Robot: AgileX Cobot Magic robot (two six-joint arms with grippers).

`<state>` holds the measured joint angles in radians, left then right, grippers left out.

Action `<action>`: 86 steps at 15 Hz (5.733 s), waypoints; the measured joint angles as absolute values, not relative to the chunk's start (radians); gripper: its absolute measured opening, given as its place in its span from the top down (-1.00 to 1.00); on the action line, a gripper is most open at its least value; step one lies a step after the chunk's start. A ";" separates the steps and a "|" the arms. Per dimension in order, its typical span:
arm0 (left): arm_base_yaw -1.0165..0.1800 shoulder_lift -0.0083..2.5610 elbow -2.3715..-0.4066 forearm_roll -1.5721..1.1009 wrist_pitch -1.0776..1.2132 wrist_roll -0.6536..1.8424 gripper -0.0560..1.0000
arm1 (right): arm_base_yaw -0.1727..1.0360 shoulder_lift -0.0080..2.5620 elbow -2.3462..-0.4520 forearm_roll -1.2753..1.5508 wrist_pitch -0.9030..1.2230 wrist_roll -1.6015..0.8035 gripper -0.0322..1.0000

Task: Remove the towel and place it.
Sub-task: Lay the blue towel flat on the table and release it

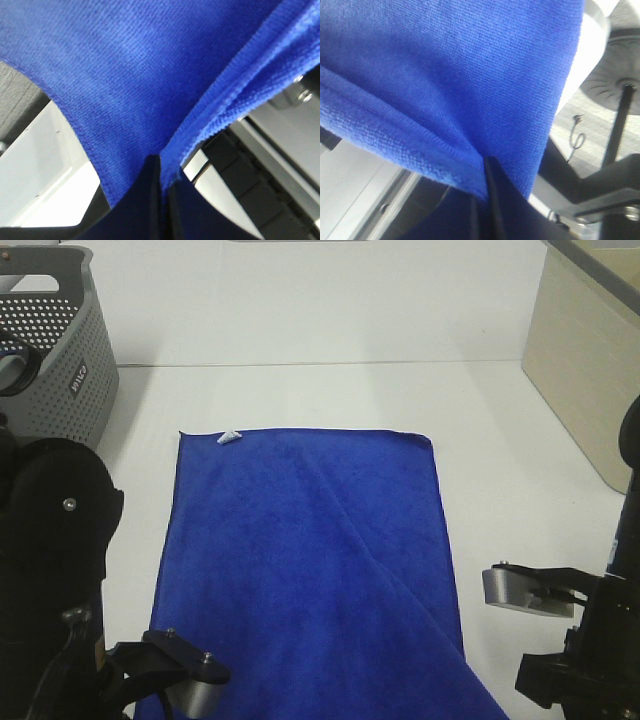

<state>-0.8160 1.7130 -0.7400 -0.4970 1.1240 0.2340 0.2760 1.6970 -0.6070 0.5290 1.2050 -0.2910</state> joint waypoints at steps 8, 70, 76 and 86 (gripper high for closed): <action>-0.816 1.702 -0.740 -0.467 1.143 0.240 0.89 | 0.276 1.707 -0.535 0.580 1.204 -0.332 0.89; -0.226 2.442 -2.079 -0.135 1.155 -0.021 -0.55 | -0.022 2.204 -1.608 0.614 1.009 -0.437 -0.31; -0.196 2.500 -2.080 -0.184 1.156 0.018 -0.55 | -0.022 2.260 -1.608 0.589 0.960 -0.445 -0.31; -0.192 2.513 -2.086 -0.206 1.122 0.049 -0.55 | -0.022 2.307 -1.612 0.592 0.874 -0.453 -0.31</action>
<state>-0.1920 2.5130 -2.0860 -0.2060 1.1220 0.0490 -0.0220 2.3070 -1.6120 0.5920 0.8740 -0.4530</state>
